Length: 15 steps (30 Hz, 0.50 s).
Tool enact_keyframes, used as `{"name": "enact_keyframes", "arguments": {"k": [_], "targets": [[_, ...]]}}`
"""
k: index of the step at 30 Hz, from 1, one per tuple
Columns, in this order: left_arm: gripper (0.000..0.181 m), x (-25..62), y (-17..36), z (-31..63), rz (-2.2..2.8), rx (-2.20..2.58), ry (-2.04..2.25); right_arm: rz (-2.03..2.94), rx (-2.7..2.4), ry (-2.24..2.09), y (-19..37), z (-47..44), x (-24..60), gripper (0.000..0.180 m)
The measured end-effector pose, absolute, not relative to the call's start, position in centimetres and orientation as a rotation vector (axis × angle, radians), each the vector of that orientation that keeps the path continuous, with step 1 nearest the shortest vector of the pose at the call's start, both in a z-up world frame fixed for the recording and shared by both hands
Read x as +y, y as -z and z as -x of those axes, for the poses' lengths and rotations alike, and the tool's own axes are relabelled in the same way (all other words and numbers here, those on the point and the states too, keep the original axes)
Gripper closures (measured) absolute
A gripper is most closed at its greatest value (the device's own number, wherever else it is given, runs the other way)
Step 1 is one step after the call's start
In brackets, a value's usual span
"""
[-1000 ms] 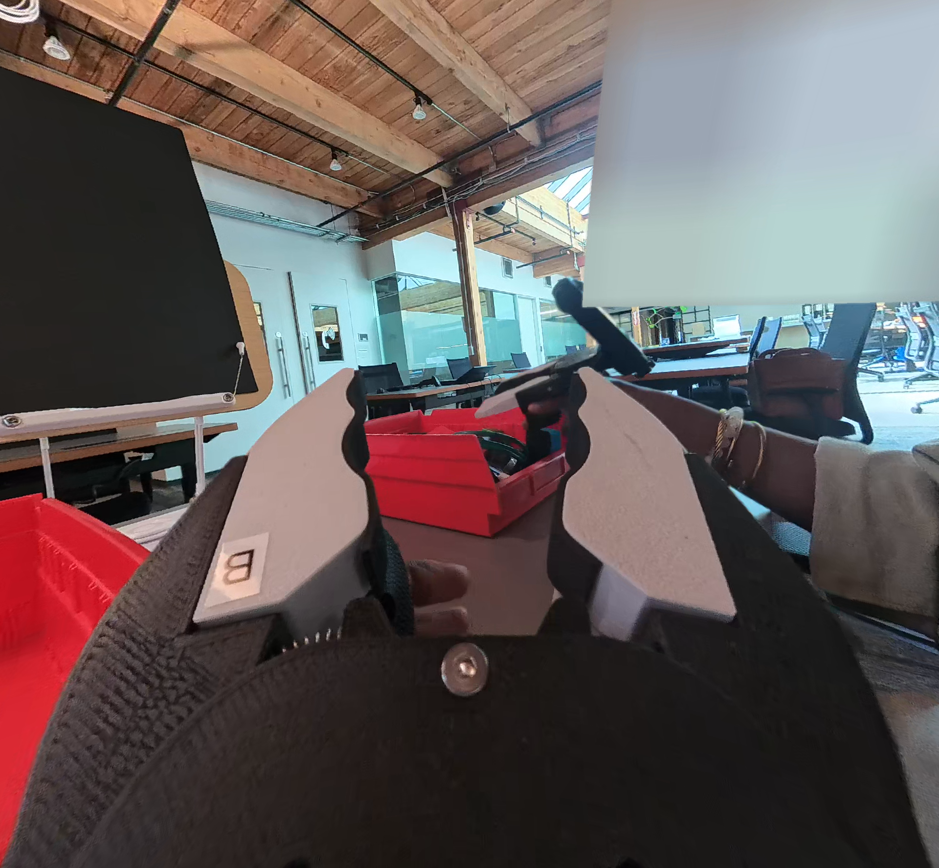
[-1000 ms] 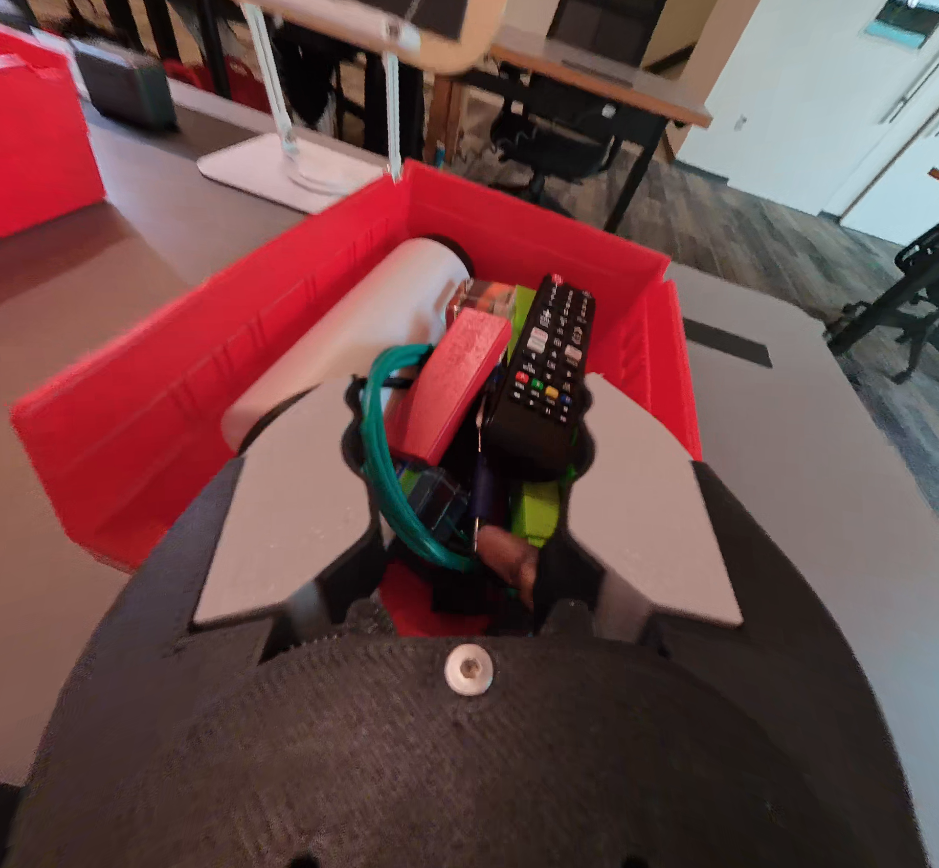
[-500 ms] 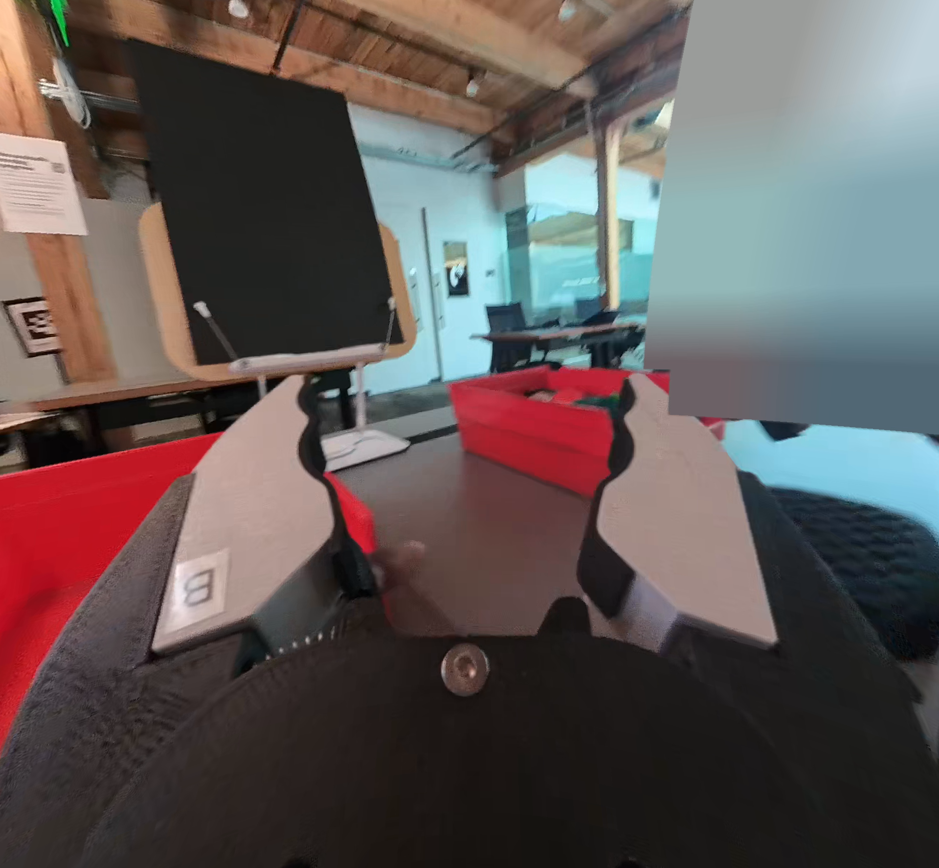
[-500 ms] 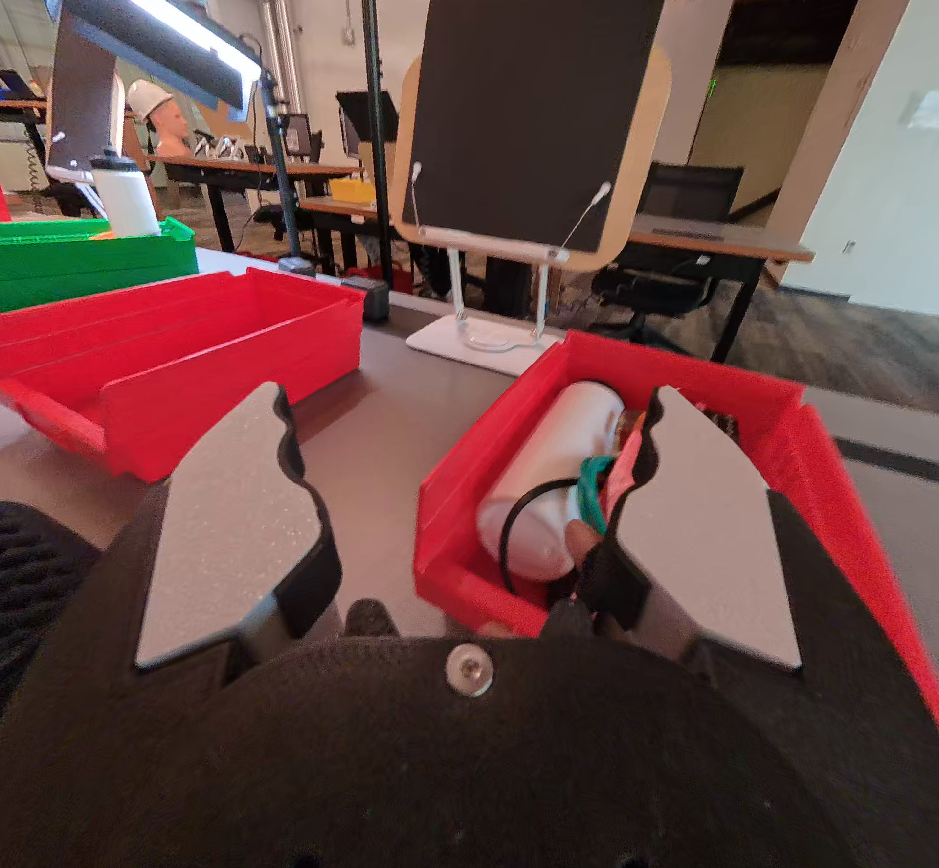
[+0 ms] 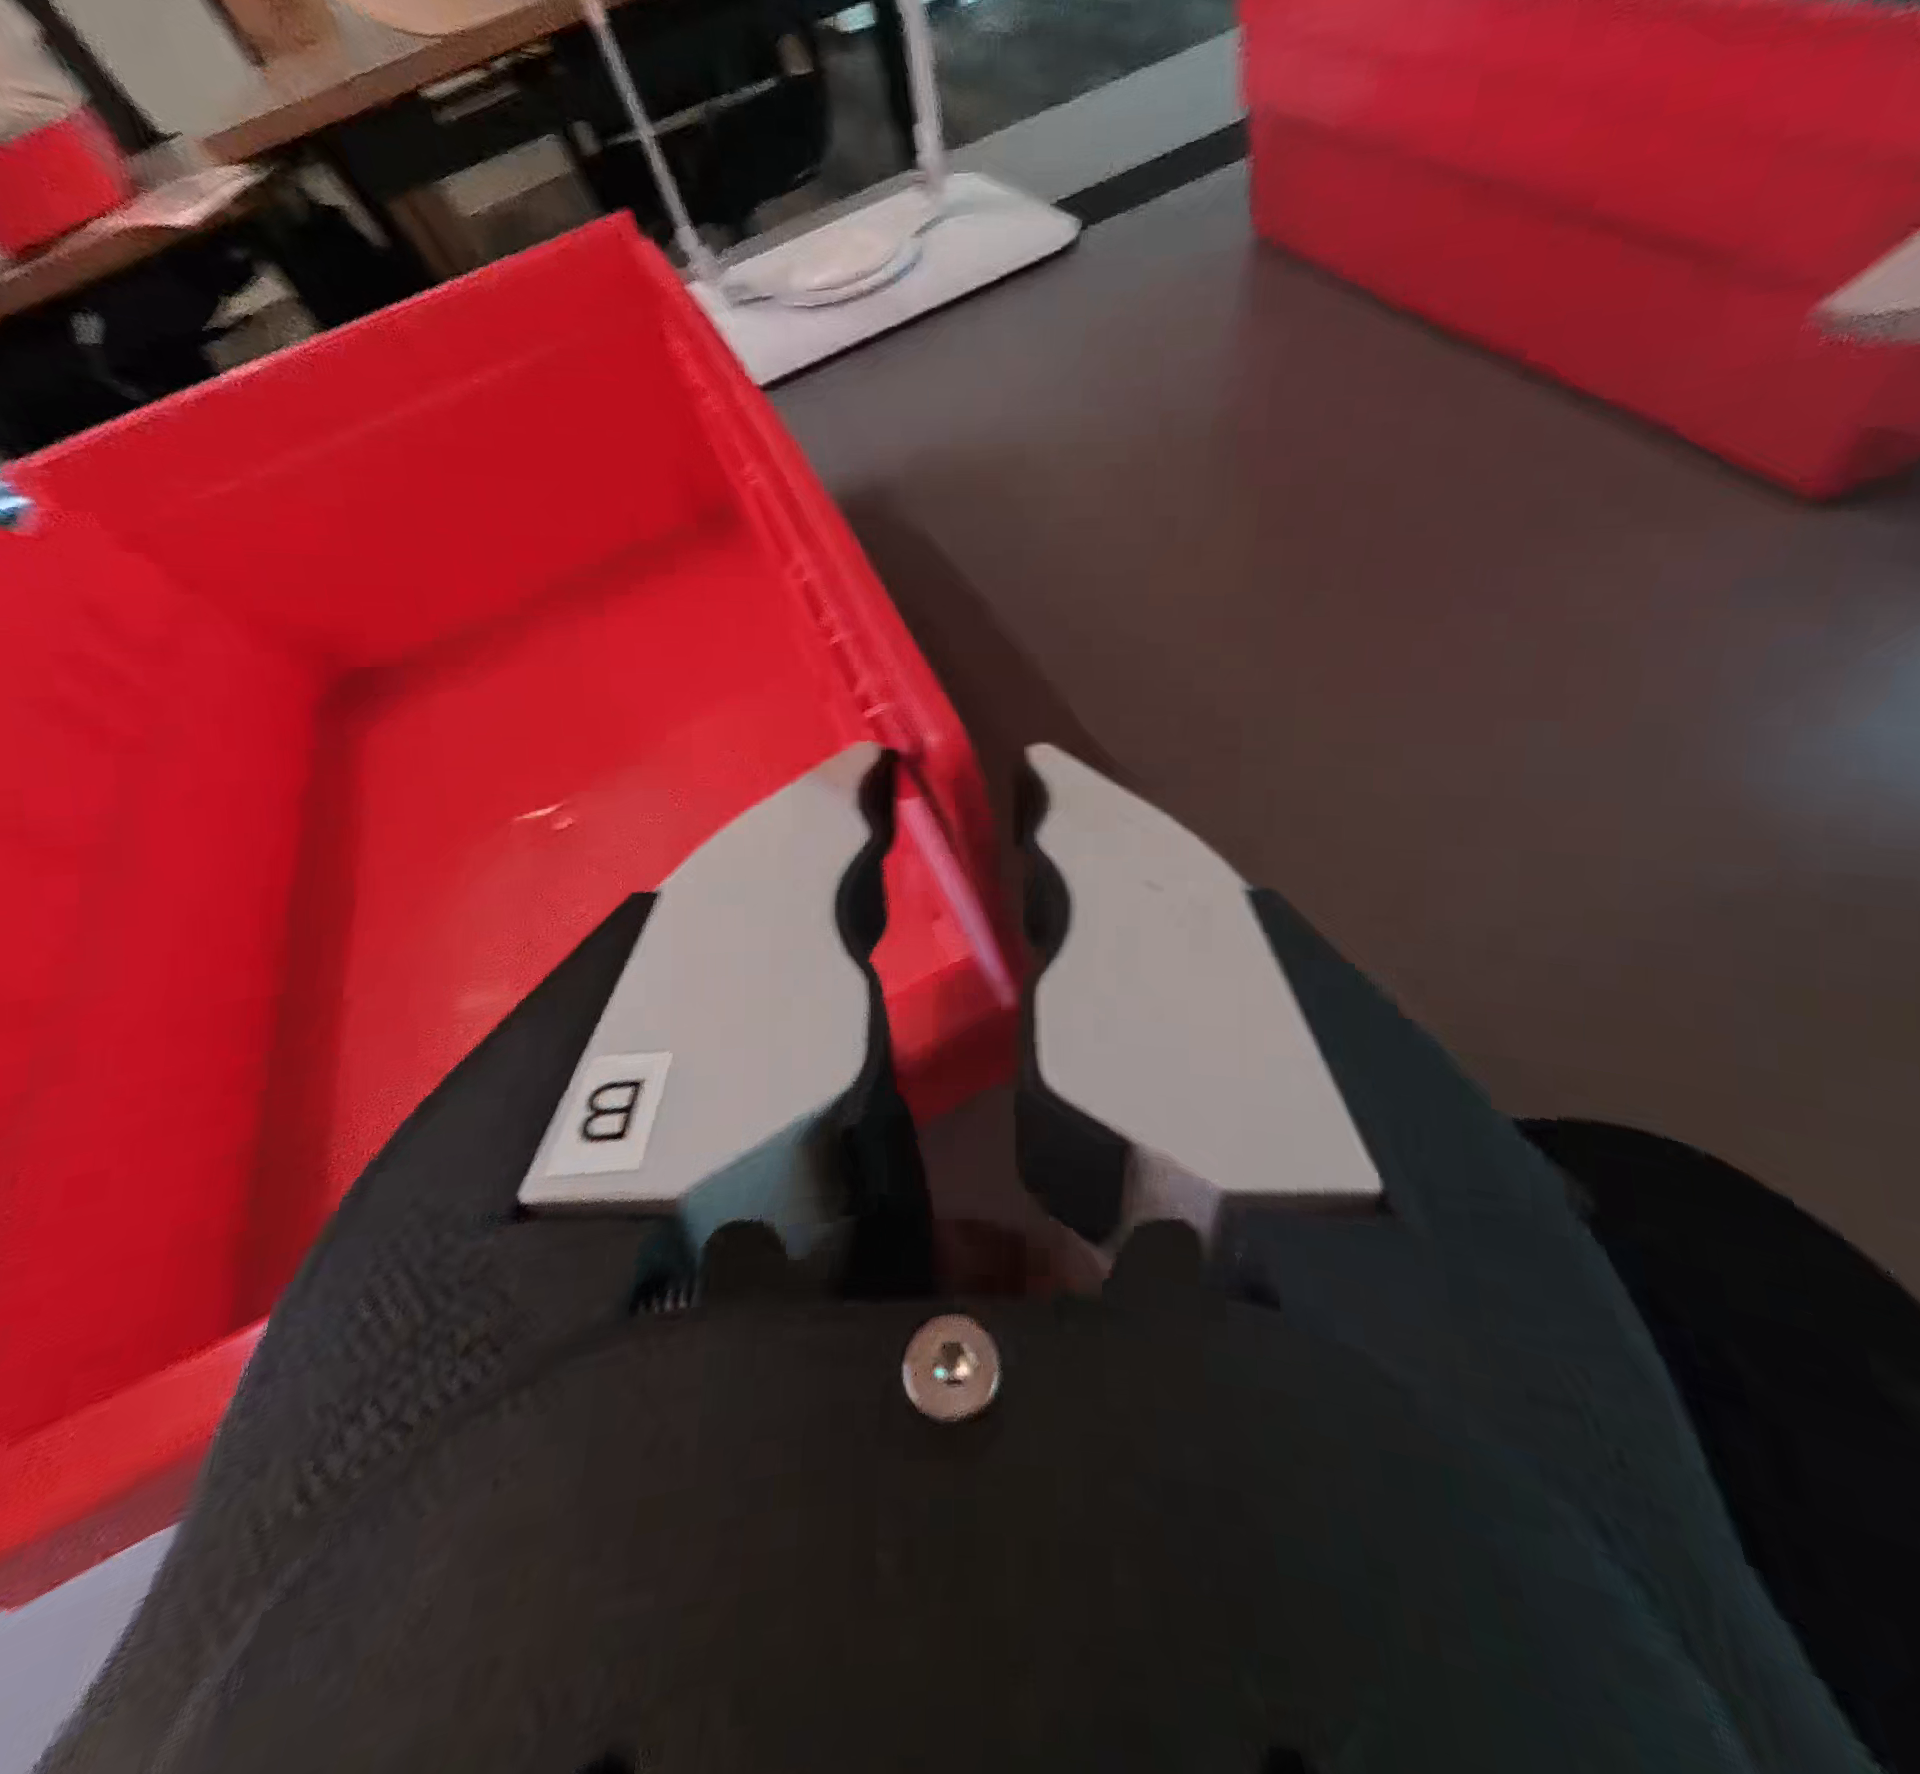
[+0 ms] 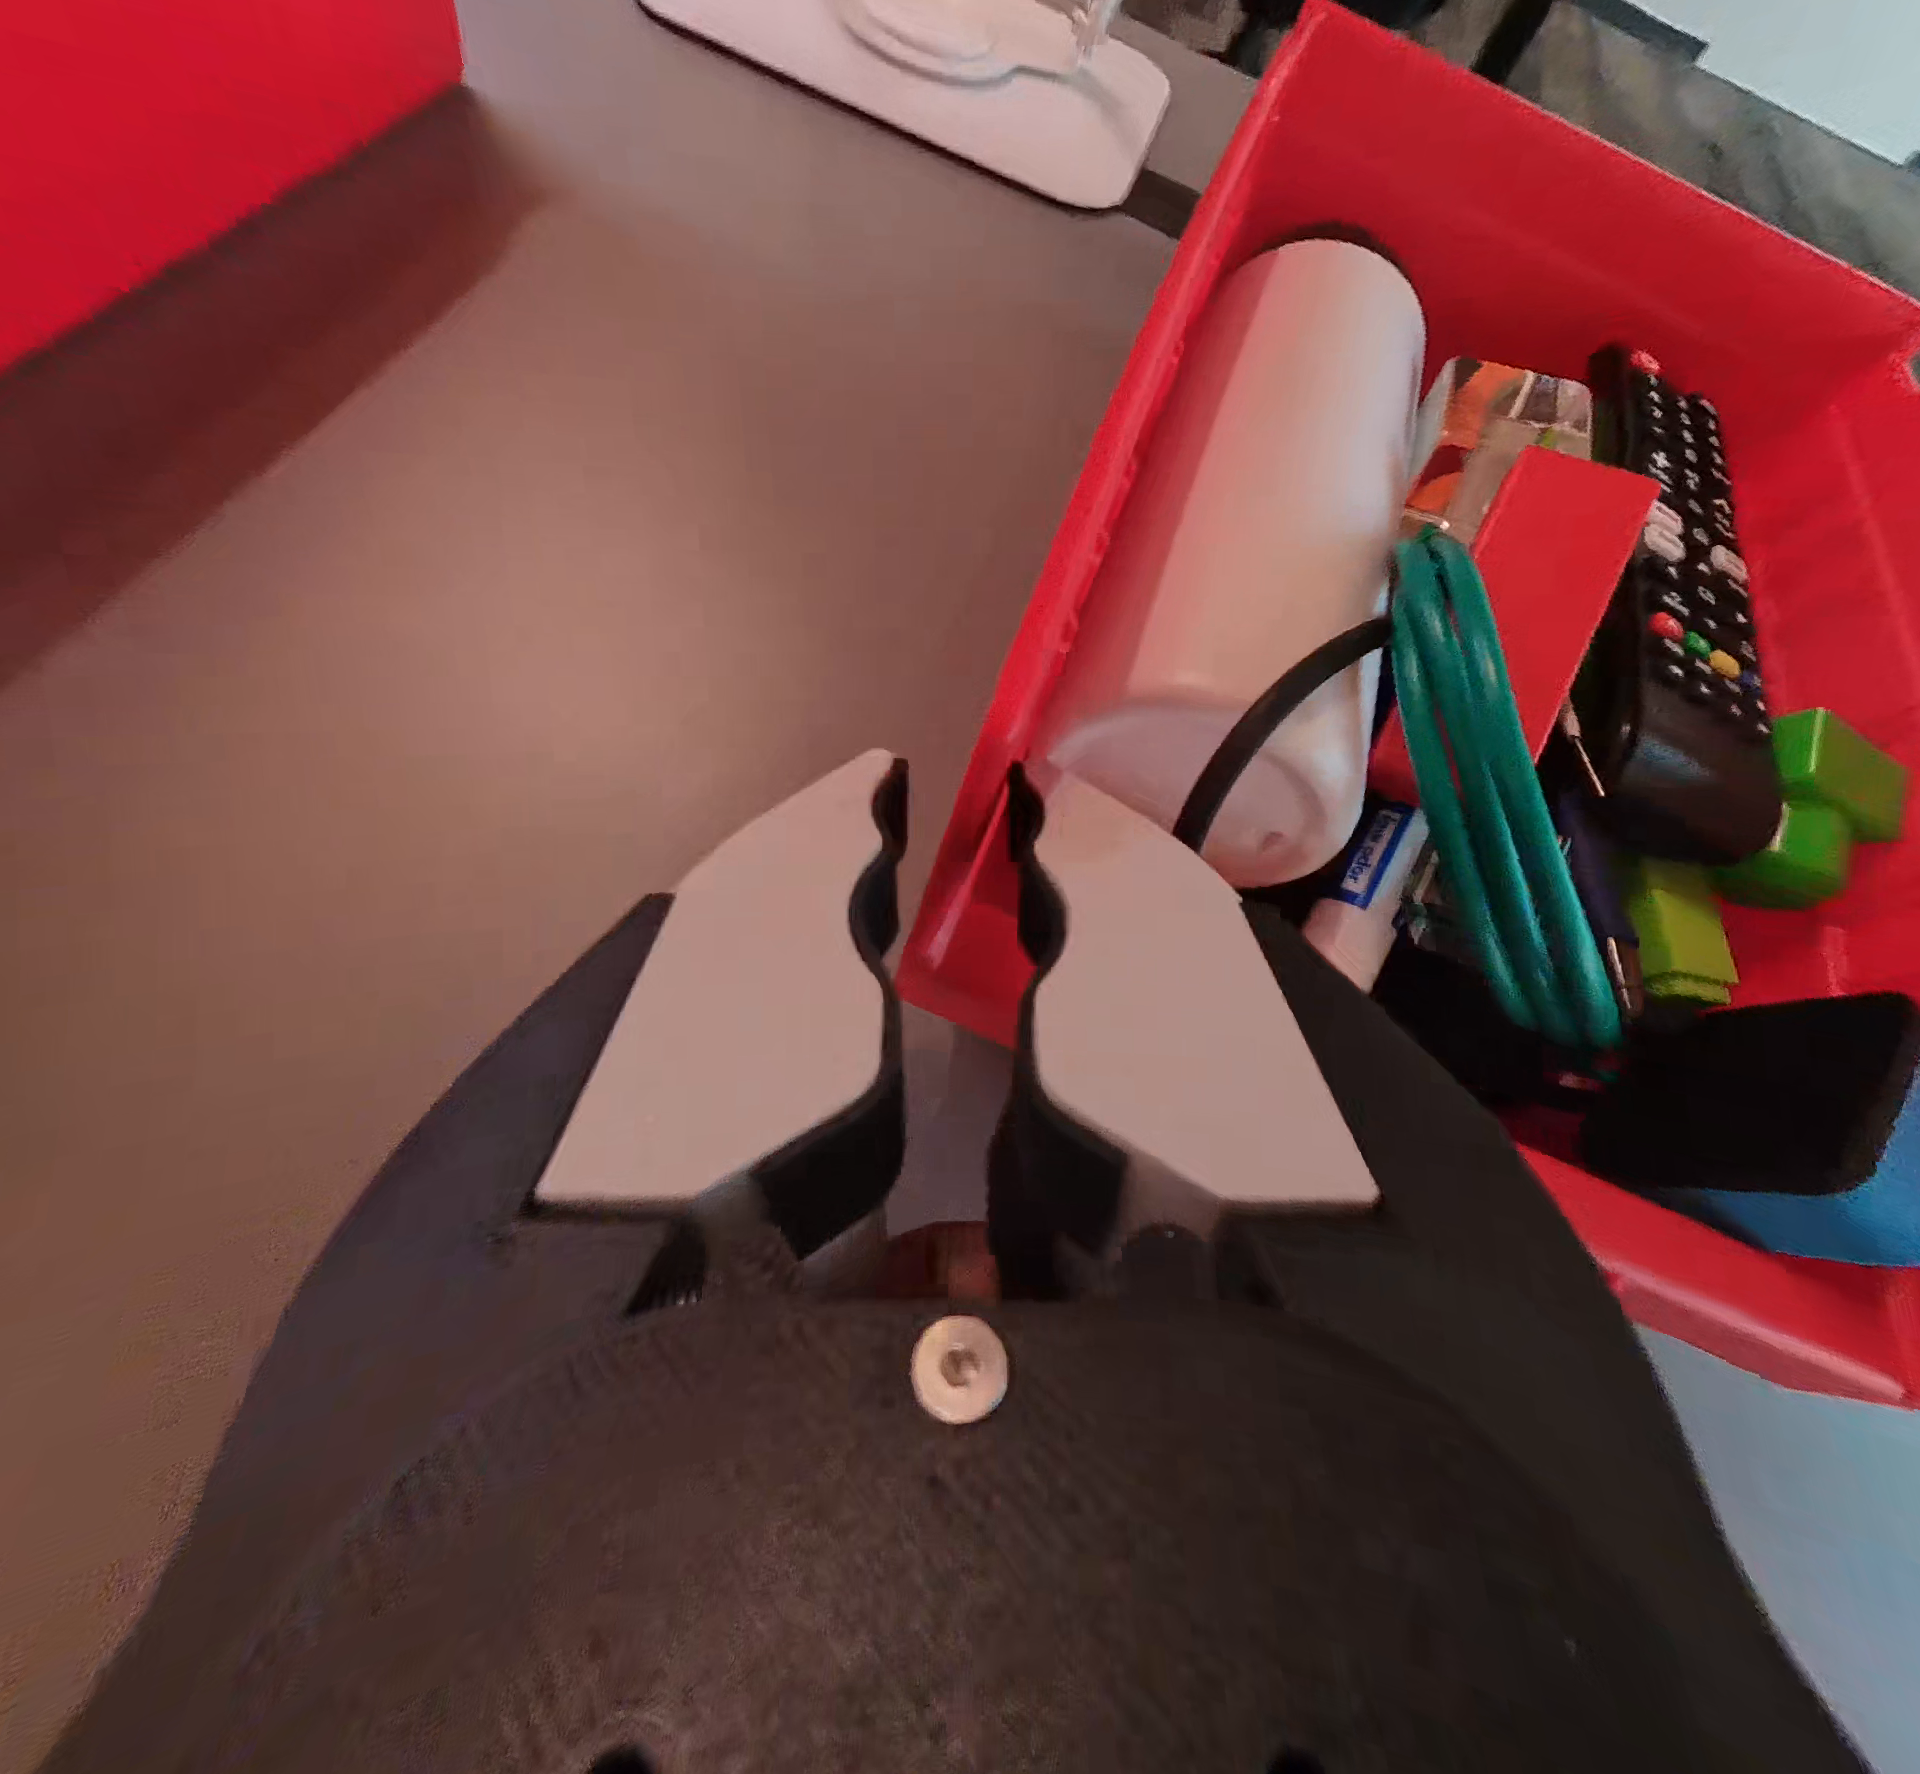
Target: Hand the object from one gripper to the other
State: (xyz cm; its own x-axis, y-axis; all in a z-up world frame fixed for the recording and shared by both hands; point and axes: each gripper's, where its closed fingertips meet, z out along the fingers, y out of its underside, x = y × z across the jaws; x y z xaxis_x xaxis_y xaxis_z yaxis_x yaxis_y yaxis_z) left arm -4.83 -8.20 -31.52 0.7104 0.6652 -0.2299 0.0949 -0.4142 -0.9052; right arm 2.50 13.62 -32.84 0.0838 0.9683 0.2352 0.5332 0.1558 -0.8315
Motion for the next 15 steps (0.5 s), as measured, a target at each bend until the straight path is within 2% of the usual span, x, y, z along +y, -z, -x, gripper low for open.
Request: {"name": "enact_keyframes", "arguments": {"k": [1,5,7,15], "targets": [[0.164,-8.4,31.4,5.1,1.919,-0.578,-0.752,1.488,-1.561,-0.58,32.9,-2.5,13.9,0.17],[0.175,-10.8,30.8,6.3,1.878,-0.623,-0.979,1.482,-1.606,-0.512,32.9,-2.3,13.5,0.17],[0.177,-11.7,30.8,6.6,1.847,-0.673,-0.916,1.482,-1.64,-0.559,33.0,-1.9,12.4,0.169],[0.173,-18.2,30.9,9.1,1.786,-0.84,-0.974,1.412,-1.722,-0.562,32.9,0.1,6.4,0.164]]}}
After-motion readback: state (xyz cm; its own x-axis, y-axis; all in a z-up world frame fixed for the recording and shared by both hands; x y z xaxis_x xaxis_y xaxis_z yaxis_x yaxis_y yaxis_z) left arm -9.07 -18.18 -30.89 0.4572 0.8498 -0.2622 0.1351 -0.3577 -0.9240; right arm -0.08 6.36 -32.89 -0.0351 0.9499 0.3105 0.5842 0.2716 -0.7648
